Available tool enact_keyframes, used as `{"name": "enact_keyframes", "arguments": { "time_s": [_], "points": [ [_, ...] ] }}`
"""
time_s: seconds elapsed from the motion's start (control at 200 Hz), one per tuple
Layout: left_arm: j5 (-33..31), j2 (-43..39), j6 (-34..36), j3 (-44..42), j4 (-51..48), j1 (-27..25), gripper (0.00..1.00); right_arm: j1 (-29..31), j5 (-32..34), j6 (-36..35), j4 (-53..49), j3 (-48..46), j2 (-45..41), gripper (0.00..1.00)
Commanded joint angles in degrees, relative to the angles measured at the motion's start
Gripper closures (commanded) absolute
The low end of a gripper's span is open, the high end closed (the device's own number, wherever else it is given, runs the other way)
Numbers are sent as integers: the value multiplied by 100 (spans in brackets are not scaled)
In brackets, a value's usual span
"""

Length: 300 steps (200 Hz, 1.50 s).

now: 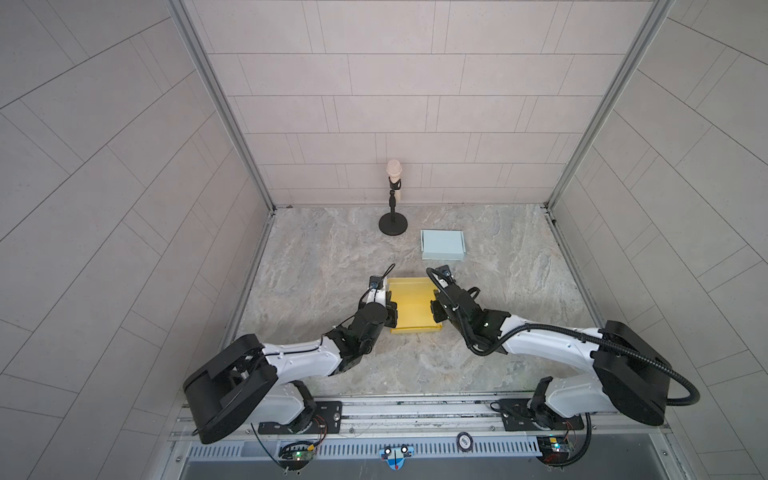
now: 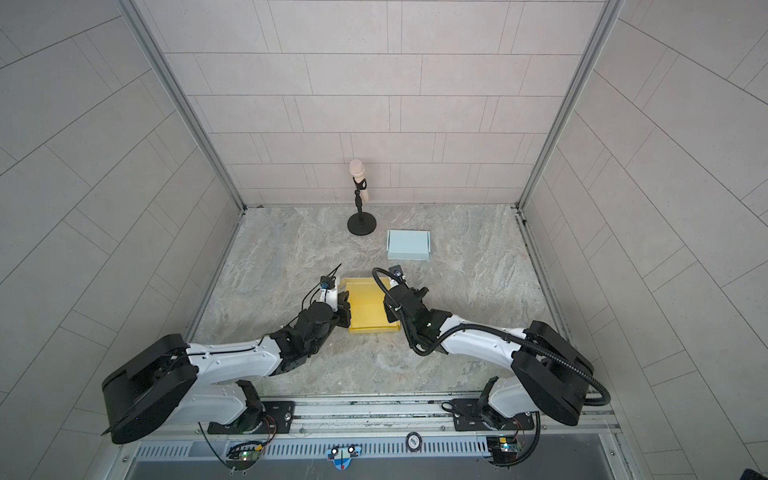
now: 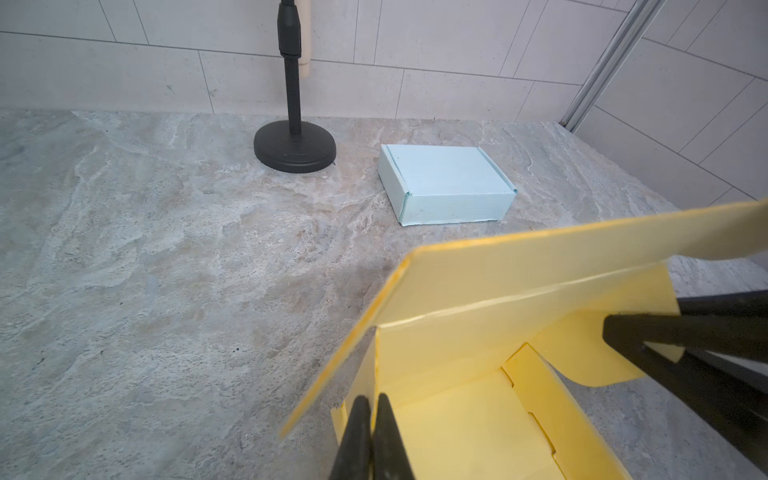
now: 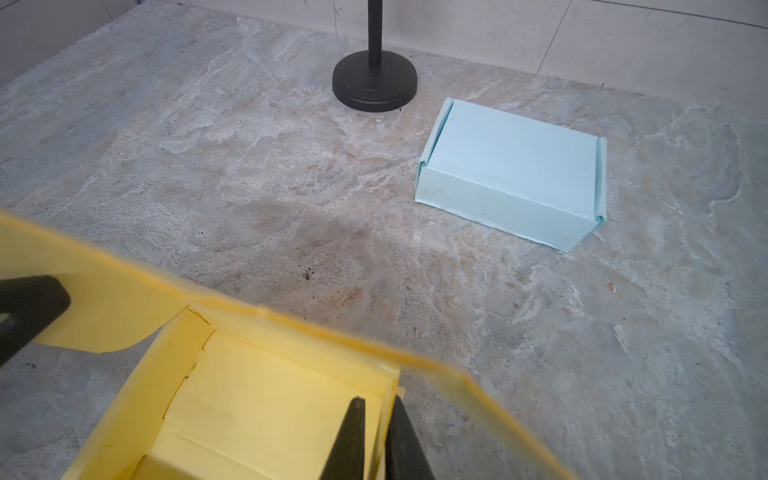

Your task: Fold the paper box

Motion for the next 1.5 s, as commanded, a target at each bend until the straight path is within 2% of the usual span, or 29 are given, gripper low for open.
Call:
{"name": "enact_keyframes", "arguments": {
  "time_s": [0.0, 0.12, 0.29, 0.596, 1.041, 1.246, 1.497],
  "points": [
    [250, 154, -43, -194, 480, -166, 100, 262, 6, 288, 344, -91, -91, 86],
    [347, 300, -10, -392, 914, -162, 100, 367, 276, 464, 395, -146, -128, 86],
    [346, 434, -23, -582, 1267, -205, 100, 443, 306, 463, 481, -153, 17, 86],
    [-183, 634, -40, -817, 1480, -742, 100, 704, 551, 552, 522, -358, 49, 86],
    [-566, 896, -35, -932, 1688, -1072, 100, 955, 865, 590, 478, -659, -136, 87],
    [-1035, 1205, 97, -932, 1691, -1380, 100, 1007, 944, 586, 449, -821, -332, 80],
    [-1671, 1633, 240, -779, 1550, -1770, 100, 1008, 968, 699, 433, -1149, -746, 62]
  ]
}}
